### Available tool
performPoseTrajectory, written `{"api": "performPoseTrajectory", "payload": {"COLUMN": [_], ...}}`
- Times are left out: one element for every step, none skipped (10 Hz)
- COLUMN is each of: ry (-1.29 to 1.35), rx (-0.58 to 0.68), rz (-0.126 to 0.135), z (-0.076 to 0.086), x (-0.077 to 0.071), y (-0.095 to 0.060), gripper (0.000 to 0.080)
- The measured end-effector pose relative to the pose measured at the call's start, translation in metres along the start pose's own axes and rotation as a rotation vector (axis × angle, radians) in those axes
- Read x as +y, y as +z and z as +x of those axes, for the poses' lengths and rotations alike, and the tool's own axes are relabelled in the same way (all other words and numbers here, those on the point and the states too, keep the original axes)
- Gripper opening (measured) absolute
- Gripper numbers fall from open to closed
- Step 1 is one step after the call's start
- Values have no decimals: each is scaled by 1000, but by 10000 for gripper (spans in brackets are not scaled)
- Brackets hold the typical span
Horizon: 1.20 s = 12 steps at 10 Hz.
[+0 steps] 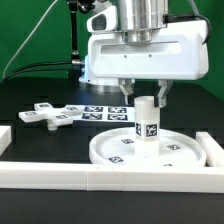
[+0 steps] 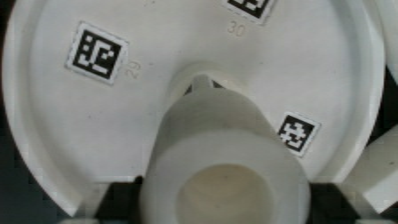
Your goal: Assemble round table
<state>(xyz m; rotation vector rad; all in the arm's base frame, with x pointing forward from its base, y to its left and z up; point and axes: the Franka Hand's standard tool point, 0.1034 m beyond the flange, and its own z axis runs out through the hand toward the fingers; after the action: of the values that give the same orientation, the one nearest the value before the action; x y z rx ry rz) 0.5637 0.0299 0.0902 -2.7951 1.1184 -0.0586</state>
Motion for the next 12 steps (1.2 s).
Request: {"api": "performPoseTrajectory", "payload": {"ry": [100,223,321,373,445,499,574,565,513,481,367,240], "rx": [-7,-15,-18,-24,-32,-38,-44,-44,-44,-44,-47,-45], "rz": [4,9,5,9,15,17,17,17,18,15,2,-10], "z": [0,-1,-2,-2,-3,-4,-6,-6,-6,-7,-13,-18], "x": [1,1,0,1,1,0,-1,-2,-2,-2,-4,-6], "y": [0,0,1,1,1,1,1,2,2,3,6,10], "gripper": [403,403,403,403,403,403,403,403,403,509,606,637]}}
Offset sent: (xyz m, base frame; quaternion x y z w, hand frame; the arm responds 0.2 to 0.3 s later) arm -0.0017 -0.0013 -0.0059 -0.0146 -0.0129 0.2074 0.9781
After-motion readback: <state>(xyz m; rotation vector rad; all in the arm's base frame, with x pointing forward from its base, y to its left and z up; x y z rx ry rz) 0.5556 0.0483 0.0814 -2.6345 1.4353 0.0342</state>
